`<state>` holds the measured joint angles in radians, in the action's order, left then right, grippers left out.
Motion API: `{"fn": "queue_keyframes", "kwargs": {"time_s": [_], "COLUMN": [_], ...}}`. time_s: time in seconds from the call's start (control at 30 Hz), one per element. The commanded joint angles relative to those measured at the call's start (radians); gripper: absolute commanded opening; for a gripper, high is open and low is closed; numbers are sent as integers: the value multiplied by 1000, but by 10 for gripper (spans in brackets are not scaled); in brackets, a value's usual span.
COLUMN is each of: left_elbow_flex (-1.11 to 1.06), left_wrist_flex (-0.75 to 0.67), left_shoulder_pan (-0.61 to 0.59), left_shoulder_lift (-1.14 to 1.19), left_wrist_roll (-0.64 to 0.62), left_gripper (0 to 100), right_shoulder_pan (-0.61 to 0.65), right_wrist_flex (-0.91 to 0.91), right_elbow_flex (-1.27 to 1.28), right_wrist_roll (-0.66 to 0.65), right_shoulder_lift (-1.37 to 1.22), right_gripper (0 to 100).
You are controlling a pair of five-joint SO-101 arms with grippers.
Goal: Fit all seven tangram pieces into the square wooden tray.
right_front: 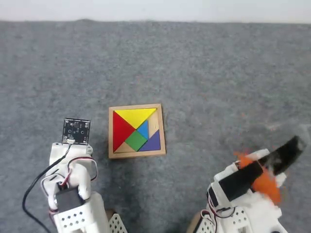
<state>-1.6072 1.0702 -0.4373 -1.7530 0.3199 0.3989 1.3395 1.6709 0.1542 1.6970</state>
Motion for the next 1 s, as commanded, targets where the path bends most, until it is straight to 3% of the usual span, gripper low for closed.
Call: {"fn": "queue_keyframes", "kwargs": {"time_s": [0.0,0.8,0.97], "left_elbow_flex": [7,7,7], "left_wrist_flex": [-20,-20,-20], "left_shoulder_pan": [-6,-6,-6], "left_shoulder_lift": [-9,-9,-9], "left_wrist_roll": [5,5,5], "left_gripper": [15,15,15], "right_shoulder_pan": [-7,-10,-74], "right_wrist_flex": [-54,-87,-157], "right_elbow_flex": [20,20,20], "right_wrist_roll": [2,2,2], "right_shoulder_lift": [-4,-4,-4], "right_gripper": [236,231,231]}}
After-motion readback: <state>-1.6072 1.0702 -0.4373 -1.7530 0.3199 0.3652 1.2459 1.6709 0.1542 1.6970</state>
